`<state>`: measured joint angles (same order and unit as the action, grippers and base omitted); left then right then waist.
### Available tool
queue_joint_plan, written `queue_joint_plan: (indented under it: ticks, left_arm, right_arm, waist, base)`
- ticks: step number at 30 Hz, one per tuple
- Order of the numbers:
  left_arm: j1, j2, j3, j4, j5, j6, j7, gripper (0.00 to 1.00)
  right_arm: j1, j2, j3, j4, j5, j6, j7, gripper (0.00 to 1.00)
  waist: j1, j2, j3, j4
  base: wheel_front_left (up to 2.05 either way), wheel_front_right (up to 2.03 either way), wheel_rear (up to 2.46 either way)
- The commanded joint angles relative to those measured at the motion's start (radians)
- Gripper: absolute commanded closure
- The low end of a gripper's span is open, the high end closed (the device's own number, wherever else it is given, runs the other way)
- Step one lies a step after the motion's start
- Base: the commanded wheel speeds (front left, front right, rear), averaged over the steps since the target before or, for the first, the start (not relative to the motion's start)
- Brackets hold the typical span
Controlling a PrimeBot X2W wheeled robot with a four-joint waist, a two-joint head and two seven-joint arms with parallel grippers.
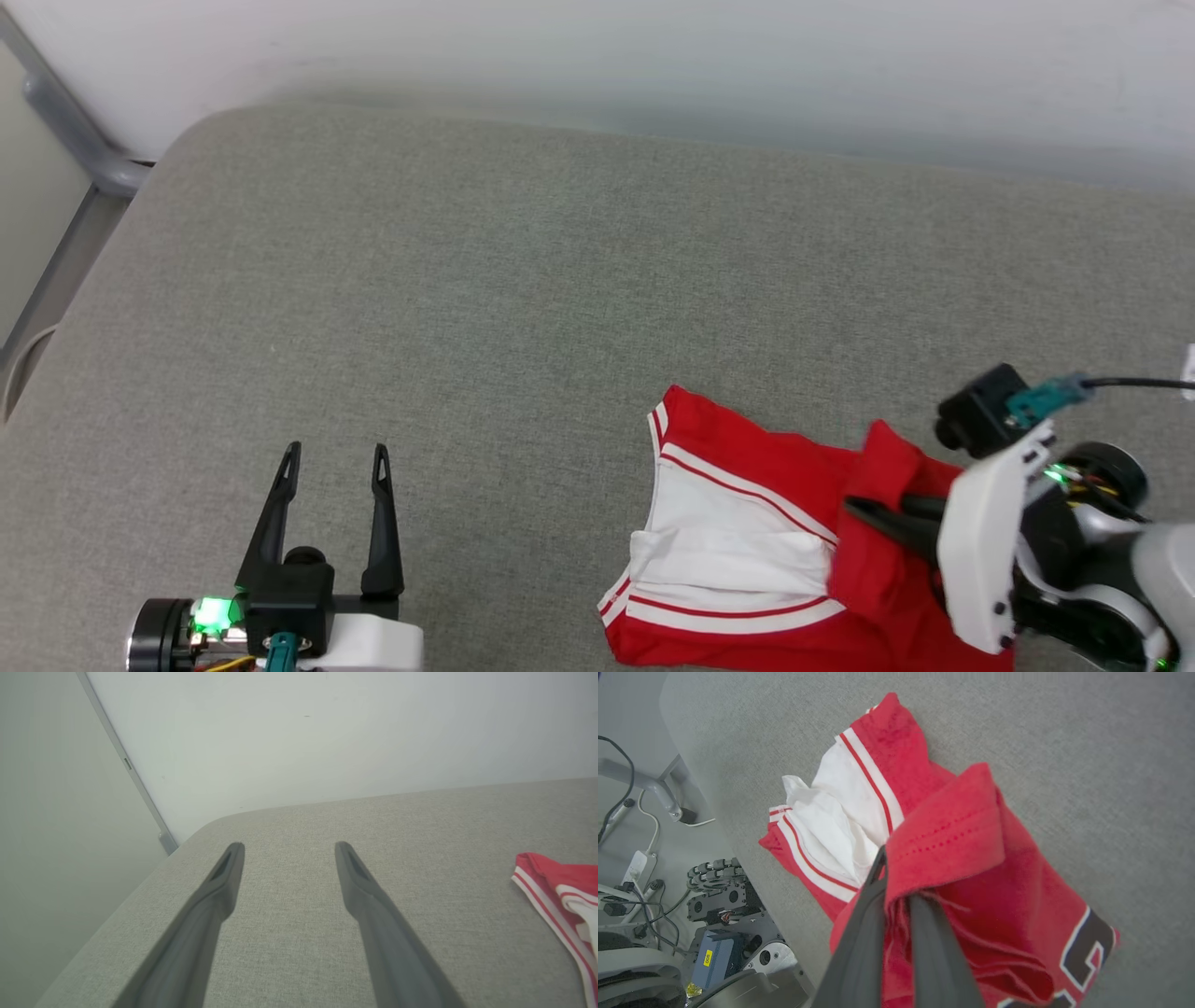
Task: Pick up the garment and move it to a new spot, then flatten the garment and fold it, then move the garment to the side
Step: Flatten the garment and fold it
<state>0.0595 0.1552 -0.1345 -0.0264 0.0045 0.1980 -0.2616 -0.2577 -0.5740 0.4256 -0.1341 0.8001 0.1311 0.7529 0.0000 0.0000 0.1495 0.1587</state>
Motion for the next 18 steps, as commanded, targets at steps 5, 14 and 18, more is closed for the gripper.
queue_joint_plan:
  ticks: [5,14,18]
  left_arm:
    - [-0.028,-0.002,-0.01,0.005,-0.001,0.004,-0.005,0.0]
    - [-0.058,-0.007,-0.028,0.009,-0.003,0.006,-0.005,0.0]
    - [-0.074,-0.013,-0.038,0.011,-0.001,0.008,-0.005,0.0]
  right_arm:
    - [-0.135,0.037,0.132,0.046,-0.019,-0.001,-0.035,1.0]
    - [-0.337,0.105,0.343,0.207,-0.042,-0.001,-0.095,1.0]
    - [-0.411,0.139,0.421,0.302,-0.055,-0.001,-0.123,1.0]
  waist:
    - [0.0,0.0,0.022,0.024]
    - [0.0,0.0,0.067,0.053]
    - [0.0,0.0,0.086,0.068]
  base:
    - [0.0,0.0,0.0]
    - [0.0,0.0,0.0]
    - [0.0,0.0,0.0]
